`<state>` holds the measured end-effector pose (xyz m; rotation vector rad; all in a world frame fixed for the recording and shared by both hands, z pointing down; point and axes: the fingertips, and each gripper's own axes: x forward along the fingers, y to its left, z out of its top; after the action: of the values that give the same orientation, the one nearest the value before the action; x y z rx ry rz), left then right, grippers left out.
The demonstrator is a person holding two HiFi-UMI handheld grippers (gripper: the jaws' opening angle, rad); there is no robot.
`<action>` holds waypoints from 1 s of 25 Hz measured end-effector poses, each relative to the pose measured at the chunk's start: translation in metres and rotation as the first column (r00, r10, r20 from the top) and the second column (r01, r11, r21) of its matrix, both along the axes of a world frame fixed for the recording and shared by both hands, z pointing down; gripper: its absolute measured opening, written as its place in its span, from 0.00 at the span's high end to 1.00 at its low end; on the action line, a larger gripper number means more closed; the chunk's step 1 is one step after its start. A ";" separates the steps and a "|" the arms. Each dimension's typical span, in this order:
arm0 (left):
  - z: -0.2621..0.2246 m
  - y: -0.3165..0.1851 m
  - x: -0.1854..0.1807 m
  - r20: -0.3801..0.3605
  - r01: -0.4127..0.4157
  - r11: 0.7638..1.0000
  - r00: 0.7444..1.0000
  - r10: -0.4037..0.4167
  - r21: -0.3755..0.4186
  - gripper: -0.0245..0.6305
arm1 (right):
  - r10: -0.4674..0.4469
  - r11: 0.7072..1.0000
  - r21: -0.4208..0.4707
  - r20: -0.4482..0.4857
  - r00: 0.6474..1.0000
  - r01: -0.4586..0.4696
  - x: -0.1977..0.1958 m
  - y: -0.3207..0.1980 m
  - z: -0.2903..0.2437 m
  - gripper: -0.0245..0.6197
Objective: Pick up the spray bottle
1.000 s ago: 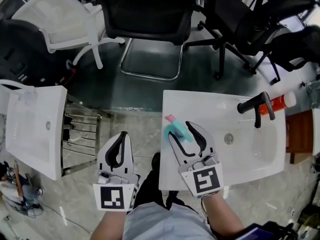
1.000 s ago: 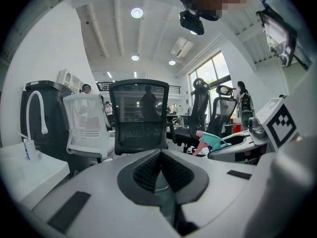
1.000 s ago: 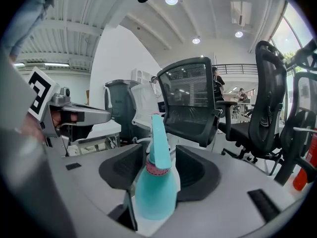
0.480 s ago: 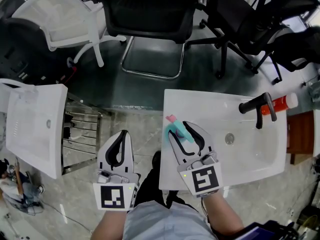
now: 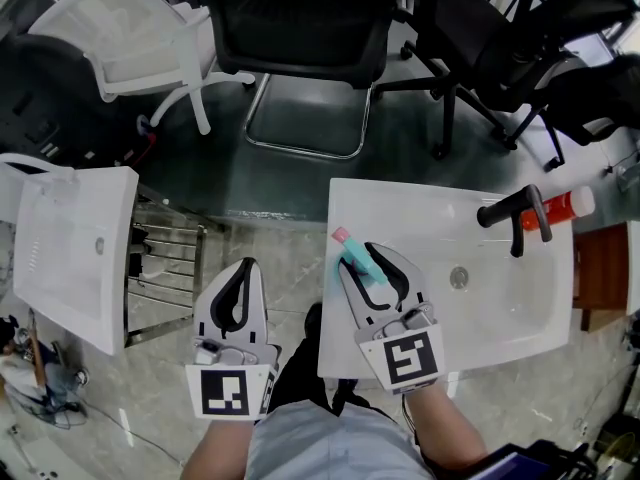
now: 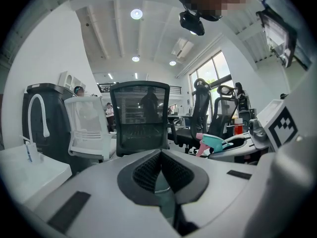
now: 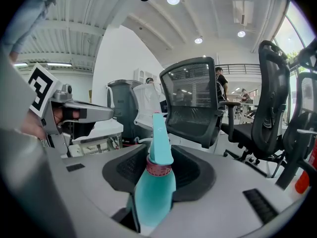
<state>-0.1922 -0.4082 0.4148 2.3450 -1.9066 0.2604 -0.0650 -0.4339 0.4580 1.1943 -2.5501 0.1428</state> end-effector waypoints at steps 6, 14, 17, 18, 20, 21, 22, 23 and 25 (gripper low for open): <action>-0.014 0.007 0.004 0.016 -0.007 1.000 1.000 0.006 0.020 0.93 | -0.001 0.999 0.032 0.015 1.000 0.001 0.002 0.006 -0.020 0.71; -0.044 0.018 0.022 0.004 -0.020 0.997 1.000 0.020 0.070 0.93 | -0.008 0.994 0.105 0.085 0.996 -0.002 0.011 0.019 -0.065 0.71; -0.054 0.023 0.027 0.012 -0.028 0.996 1.000 0.027 0.087 0.93 | -0.006 0.991 0.130 0.114 0.993 -0.009 0.016 0.022 -0.083 0.71; -0.058 0.023 0.028 0.017 -0.031 0.995 0.999 0.029 0.093 0.93 | -0.004 0.990 0.140 0.119 0.993 -0.013 0.018 0.022 -0.090 0.71; -0.065 0.024 0.032 0.026 -0.036 0.994 0.999 0.034 0.108 0.93 | 0.000 0.986 0.165 0.128 0.992 -0.021 0.023 0.023 -0.106 0.71; -0.069 0.024 0.033 0.042 -0.043 0.992 0.998 0.038 0.118 0.93 | 0.002 0.984 0.178 0.132 0.991 -0.026 0.026 0.024 -0.113 0.71; -0.073 0.025 0.035 0.055 -0.049 0.990 0.998 0.042 0.129 0.93 | 0.005 0.981 0.192 0.137 0.991 -0.031 0.028 0.024 -0.121 0.71; -0.078 0.025 0.036 0.060 -0.052 0.989 0.997 0.044 0.142 0.93 | 0.007 0.978 0.205 0.140 0.990 -0.036 0.030 0.025 -0.128 0.71; -0.088 0.026 0.037 0.055 -0.047 0.986 0.998 0.038 0.161 0.93 | 0.012 0.973 0.226 0.145 0.989 -0.045 0.034 0.027 -0.141 0.71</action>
<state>-0.1550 -0.3822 0.3270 2.5075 -1.9722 0.1771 -0.0307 -0.4070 0.3170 1.3484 -2.7337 -0.0645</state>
